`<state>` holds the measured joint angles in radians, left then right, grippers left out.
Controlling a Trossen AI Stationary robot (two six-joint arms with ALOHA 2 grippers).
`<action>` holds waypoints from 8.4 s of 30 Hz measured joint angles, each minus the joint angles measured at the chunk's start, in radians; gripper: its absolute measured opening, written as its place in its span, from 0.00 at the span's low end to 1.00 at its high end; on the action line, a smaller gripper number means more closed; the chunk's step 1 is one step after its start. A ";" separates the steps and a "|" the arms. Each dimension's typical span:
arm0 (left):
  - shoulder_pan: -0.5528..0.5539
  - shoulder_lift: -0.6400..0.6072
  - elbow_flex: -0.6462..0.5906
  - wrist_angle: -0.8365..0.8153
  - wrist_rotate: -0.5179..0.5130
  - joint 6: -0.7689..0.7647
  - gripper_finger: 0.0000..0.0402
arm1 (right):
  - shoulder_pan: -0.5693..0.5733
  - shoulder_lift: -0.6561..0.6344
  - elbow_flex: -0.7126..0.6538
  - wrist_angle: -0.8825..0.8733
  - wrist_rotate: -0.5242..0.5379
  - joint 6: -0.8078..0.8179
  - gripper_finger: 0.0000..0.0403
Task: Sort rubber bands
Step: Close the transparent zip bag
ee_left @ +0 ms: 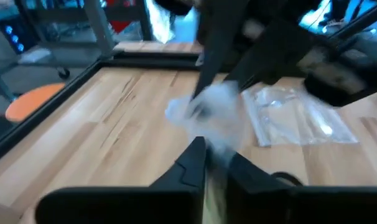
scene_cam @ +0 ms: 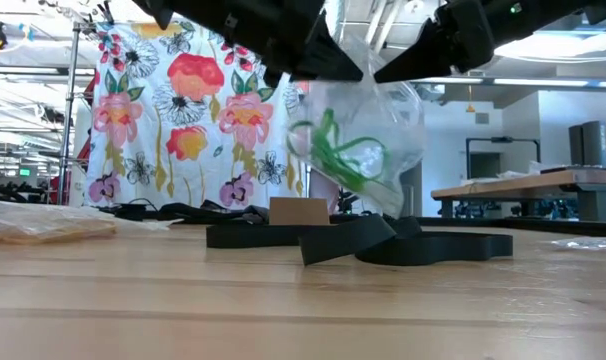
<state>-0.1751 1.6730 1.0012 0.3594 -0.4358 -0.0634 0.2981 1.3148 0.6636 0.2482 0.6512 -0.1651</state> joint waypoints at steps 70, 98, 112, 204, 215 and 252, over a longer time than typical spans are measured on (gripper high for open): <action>-0.050 -0.003 0.000 0.017 0.060 0.177 0.00 | 0.020 0.016 0.001 0.157 -0.184 -0.045 0.26; -0.038 -0.003 0.000 0.010 0.050 0.228 0.04 | 0.020 0.016 0.001 0.158 -0.184 -0.065 0.04; -0.098 -0.003 -0.001 0.061 -0.044 0.339 0.52 | 0.020 0.016 0.001 0.142 -0.177 -0.064 0.04; -0.182 -0.070 0.000 0.024 -0.171 0.351 0.00 | 0.019 0.015 -0.001 0.074 -0.149 -0.060 0.04; -0.137 -0.052 0.000 -0.007 -0.145 0.358 0.34 | 0.020 0.015 0.000 0.074 -0.153 -0.061 0.04; -0.067 0.014 -0.001 0.081 0.001 0.294 0.53 | 0.023 0.014 0.001 0.074 -0.154 -0.061 0.04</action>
<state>-0.2423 1.6867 1.0004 0.4404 -0.4345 0.2311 0.3207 1.3289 0.6647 0.3223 0.4976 -0.2263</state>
